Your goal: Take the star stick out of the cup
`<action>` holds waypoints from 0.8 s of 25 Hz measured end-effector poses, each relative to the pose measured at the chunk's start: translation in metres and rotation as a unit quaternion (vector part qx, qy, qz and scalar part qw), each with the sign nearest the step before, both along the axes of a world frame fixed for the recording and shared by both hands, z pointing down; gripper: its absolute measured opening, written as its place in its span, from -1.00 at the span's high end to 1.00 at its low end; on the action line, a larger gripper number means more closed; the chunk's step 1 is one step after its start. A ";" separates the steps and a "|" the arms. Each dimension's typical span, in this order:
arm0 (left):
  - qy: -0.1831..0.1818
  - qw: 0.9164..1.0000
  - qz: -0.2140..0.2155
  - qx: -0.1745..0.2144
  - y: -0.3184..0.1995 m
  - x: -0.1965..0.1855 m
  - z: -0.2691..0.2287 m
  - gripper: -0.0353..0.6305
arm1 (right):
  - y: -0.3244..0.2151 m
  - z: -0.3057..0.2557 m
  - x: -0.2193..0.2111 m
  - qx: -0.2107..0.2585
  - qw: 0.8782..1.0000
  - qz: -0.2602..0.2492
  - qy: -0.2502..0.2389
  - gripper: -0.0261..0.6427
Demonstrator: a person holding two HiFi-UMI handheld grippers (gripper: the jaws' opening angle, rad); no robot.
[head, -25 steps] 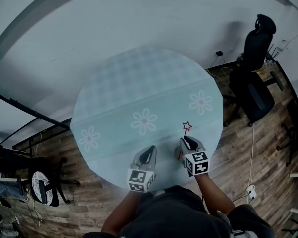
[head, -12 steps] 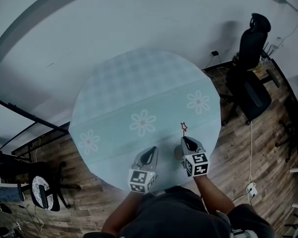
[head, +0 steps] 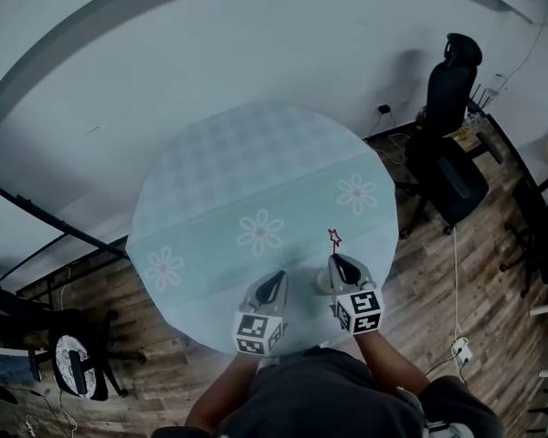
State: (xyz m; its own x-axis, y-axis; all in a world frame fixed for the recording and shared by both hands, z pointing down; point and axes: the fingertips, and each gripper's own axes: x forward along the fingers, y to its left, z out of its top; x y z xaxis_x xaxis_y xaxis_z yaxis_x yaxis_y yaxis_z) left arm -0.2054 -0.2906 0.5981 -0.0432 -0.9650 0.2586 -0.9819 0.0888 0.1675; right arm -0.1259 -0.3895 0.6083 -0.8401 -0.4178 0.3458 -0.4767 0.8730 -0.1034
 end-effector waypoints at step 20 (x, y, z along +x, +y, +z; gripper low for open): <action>-0.018 0.998 0.005 0.063 0.004 -0.031 -0.064 0.88 | 0.024 -0.154 -0.002 0.103 0.982 0.016 -0.156 0.87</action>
